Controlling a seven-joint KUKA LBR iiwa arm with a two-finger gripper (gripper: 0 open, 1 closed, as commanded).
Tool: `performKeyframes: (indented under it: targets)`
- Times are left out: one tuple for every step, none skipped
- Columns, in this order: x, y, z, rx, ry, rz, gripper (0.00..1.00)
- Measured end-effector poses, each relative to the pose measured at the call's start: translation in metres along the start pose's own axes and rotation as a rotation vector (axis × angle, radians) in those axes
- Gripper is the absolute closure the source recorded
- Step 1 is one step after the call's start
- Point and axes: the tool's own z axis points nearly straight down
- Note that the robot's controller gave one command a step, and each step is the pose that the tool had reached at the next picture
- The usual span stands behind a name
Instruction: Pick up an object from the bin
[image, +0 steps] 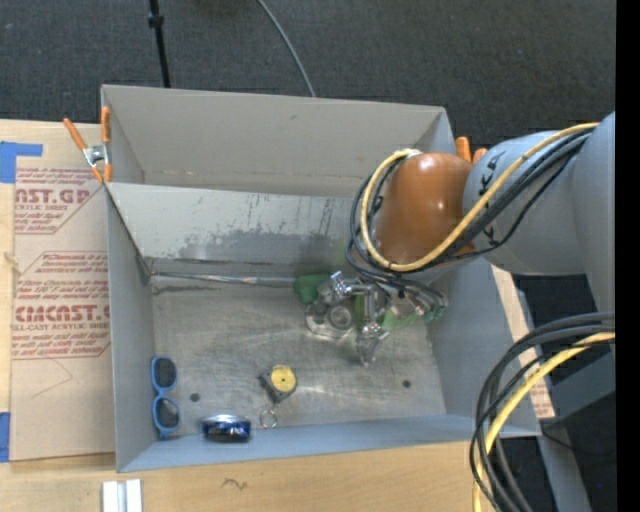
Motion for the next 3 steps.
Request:
performKeyframes:
  targets:
    - [0.014, -0.005, 0.002, -0.009, 0.009, 0.193, 0.00]
    - [0.012, -0.007, 0.000, -0.004, 0.003, 0.194, 1.00]
    - [0.012, -0.022, 0.005, -0.012, 0.007, 0.507, 1.00]
